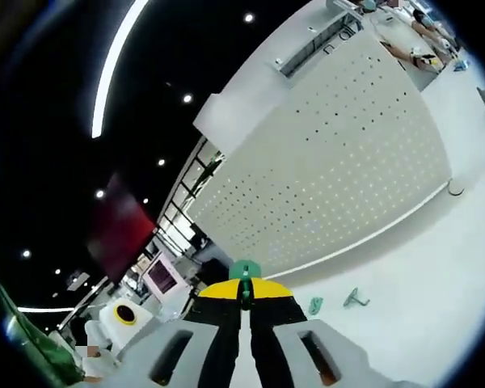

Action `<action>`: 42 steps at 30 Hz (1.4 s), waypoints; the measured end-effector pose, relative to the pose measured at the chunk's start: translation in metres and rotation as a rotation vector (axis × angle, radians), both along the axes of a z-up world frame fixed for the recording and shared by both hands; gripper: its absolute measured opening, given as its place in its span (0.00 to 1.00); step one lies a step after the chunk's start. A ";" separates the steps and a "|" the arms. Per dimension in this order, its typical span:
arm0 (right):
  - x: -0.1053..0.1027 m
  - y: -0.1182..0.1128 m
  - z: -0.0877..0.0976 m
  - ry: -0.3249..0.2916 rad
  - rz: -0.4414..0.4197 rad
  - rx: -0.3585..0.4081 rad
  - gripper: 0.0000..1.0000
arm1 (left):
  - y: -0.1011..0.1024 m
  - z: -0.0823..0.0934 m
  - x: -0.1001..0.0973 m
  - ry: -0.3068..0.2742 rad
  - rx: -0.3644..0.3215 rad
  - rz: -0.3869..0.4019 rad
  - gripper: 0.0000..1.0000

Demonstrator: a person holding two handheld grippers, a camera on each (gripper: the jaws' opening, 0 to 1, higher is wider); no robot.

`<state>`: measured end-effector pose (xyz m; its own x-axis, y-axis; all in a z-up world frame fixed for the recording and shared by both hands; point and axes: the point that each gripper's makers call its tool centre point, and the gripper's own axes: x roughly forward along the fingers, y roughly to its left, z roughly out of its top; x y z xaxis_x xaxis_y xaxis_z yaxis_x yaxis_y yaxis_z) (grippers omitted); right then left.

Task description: Insert the hook assembly into the mounting plate slot until the hook locks in place.

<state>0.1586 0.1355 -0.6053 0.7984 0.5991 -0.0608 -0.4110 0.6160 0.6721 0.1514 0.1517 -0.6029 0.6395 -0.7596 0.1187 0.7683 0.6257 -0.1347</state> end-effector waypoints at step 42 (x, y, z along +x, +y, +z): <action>0.000 -0.005 0.008 -0.057 -0.014 -0.054 0.01 | 0.001 -0.011 -0.008 0.072 0.041 -0.058 0.34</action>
